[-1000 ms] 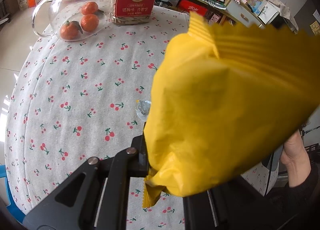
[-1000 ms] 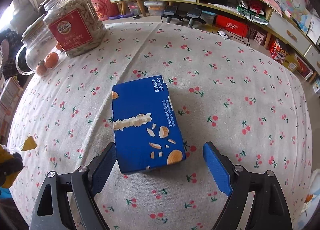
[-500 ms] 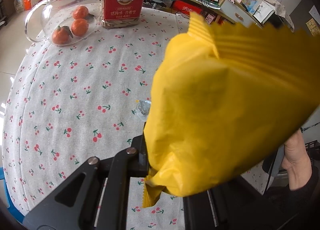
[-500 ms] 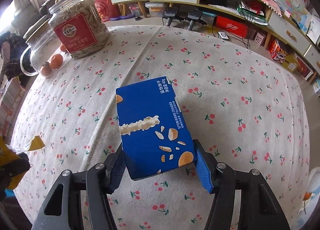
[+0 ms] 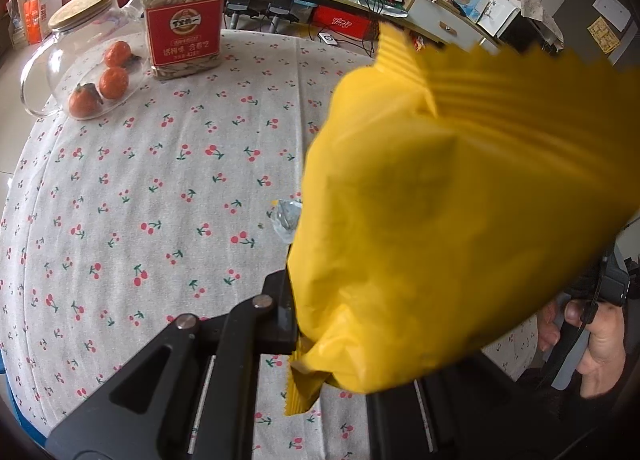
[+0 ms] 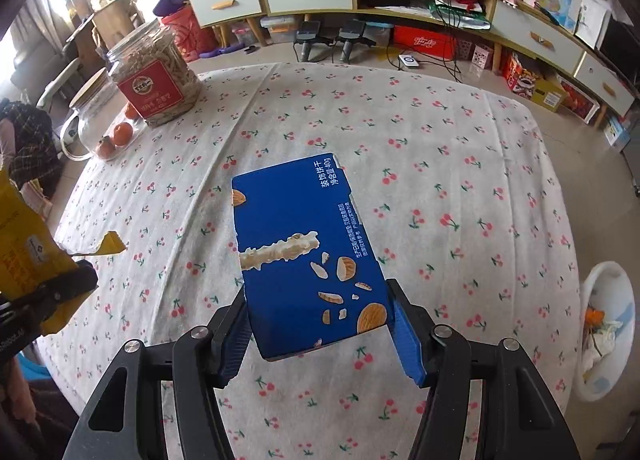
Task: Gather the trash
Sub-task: 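Carry the yellow bag and blue box toward the white bin with both grippers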
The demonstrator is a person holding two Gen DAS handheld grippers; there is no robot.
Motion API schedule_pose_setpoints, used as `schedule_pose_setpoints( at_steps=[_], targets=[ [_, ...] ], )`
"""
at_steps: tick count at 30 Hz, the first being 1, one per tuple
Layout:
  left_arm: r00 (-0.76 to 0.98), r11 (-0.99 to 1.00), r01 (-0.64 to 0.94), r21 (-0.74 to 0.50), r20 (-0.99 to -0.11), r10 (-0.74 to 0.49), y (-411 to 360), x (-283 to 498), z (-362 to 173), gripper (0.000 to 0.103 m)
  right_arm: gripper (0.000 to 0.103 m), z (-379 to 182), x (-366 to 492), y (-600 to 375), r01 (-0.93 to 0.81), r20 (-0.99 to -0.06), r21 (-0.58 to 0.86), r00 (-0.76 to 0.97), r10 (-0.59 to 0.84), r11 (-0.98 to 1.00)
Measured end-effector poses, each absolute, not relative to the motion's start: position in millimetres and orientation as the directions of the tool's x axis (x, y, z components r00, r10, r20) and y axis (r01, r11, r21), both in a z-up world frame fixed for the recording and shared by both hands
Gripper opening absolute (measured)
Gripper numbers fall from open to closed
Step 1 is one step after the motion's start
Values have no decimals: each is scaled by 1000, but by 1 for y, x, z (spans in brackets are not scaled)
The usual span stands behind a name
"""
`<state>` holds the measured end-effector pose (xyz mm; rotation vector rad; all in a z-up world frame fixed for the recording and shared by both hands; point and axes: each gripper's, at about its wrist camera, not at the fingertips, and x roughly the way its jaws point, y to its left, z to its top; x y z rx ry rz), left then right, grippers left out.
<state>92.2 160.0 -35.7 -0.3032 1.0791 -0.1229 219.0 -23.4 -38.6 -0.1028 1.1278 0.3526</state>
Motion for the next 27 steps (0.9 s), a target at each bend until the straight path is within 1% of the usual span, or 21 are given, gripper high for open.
schedule_pose_setpoints(
  at_steps=[5, 13, 23, 27],
  targets=[
    [476, 951, -20, -310, -839, -264, 143, 96, -33, 10, 63, -31, 207, -57, -279, -887, 133, 395, 240, 951],
    [464, 952, 44, -302, -838, -287, 102, 107, -35, 10, 63, -23, 193, -110, -227, -881, 120, 425, 209, 966],
    [420, 945, 140, -295, -847, -327, 40, 118, -44, 10, 63, -18, 180, -192, -113, -877, 141, 447, 178, 983],
    [407, 941, 175, -288, -849, -336, 17, 126, -44, 10, 63, -17, 177, -238, -41, -876, 148, 459, 150, 988]
  ],
)
